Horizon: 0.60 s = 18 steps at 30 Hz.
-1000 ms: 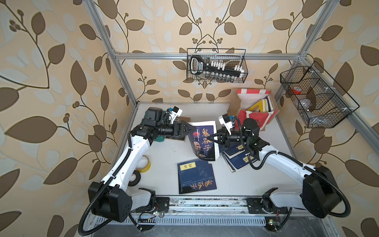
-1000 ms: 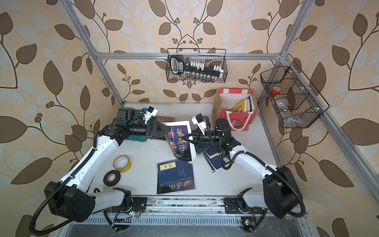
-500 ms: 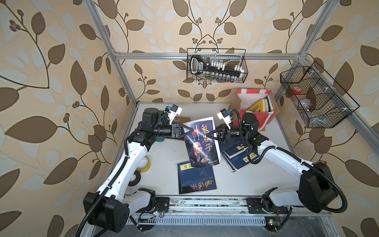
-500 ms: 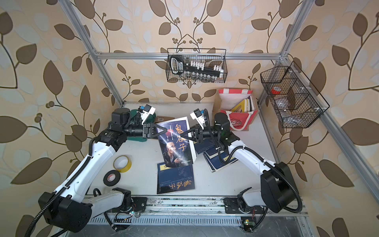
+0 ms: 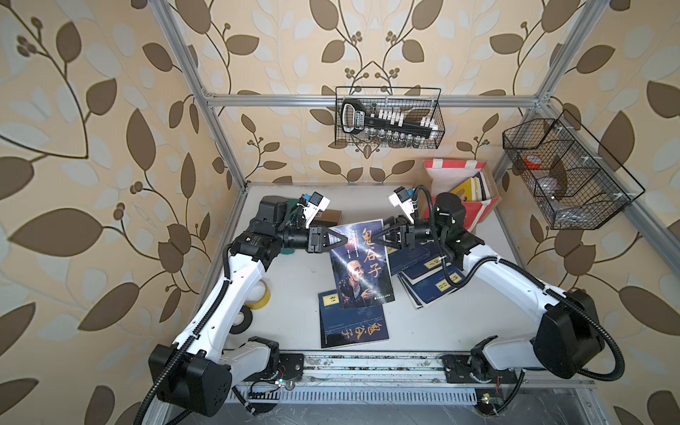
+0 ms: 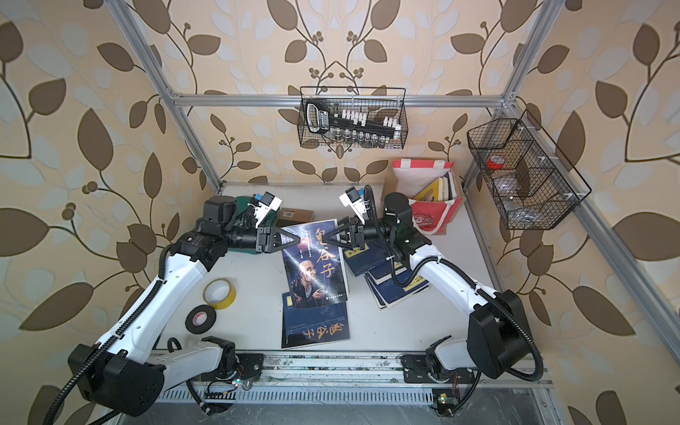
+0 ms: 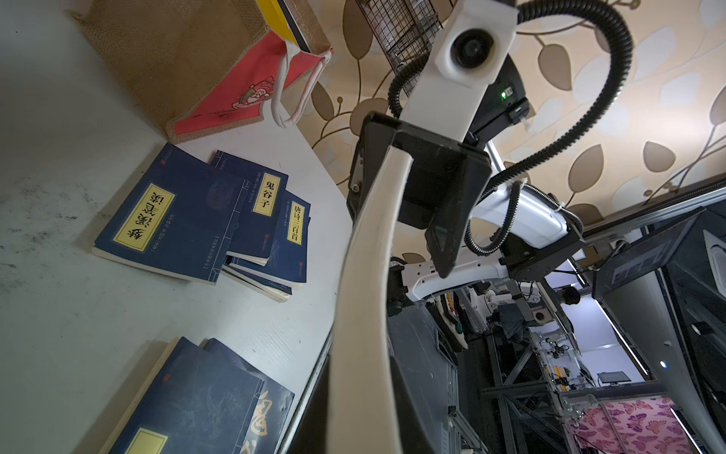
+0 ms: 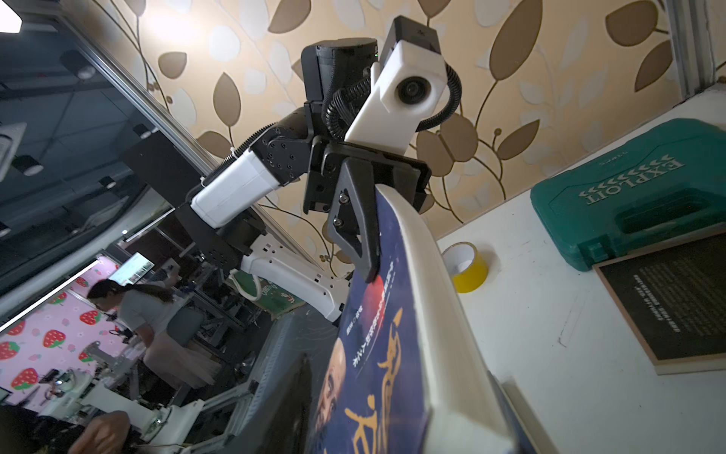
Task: Put the books into the canvas bag
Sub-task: Pick up the book from the book.
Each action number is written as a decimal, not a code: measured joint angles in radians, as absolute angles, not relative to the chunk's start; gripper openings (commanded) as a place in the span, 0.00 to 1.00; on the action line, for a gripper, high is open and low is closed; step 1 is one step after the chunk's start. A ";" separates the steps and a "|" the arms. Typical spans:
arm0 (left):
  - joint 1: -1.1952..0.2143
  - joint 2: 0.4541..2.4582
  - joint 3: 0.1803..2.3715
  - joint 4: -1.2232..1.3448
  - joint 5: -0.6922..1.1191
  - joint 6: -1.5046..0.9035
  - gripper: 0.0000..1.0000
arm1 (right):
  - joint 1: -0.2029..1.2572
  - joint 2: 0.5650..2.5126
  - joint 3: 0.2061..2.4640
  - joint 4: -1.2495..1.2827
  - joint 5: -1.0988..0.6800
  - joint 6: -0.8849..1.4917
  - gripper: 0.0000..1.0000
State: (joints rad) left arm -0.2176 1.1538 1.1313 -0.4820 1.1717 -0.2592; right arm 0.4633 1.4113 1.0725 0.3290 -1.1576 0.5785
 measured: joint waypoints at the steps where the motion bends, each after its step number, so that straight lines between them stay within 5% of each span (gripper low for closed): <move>1: -0.223 1.154 1.135 -0.493 1.171 -0.249 0.15 | 0.463 1.416 1.087 0.306 -1.158 0.565 0.30; 7: -0.236 1.154 1.140 -0.532 1.168 -0.210 0.18 | 0.466 1.442 1.158 0.142 -1.145 0.486 0.06; 9: -0.235 1.154 1.141 -0.541 1.163 -0.197 0.43 | 0.470 1.445 1.186 0.078 -1.134 0.456 0.00; 11: -0.236 1.155 1.148 -0.560 1.149 -0.188 0.84 | 0.474 1.443 1.213 0.022 -1.126 0.420 0.00; 12: -0.236 1.156 1.152 -0.565 1.140 -0.186 0.97 | 0.476 1.440 1.225 -0.006 -1.115 0.400 0.00; 18: -0.236 1.153 1.169 -0.586 1.055 -0.185 0.99 | 0.386 1.381 1.274 -0.125 -0.976 0.356 0.00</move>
State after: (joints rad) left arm -0.2363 1.1526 1.1694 -0.5861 1.0546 -0.1848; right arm 0.3859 1.3811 1.2739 -0.1253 -0.9756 0.3561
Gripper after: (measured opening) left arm 0.989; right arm 0.121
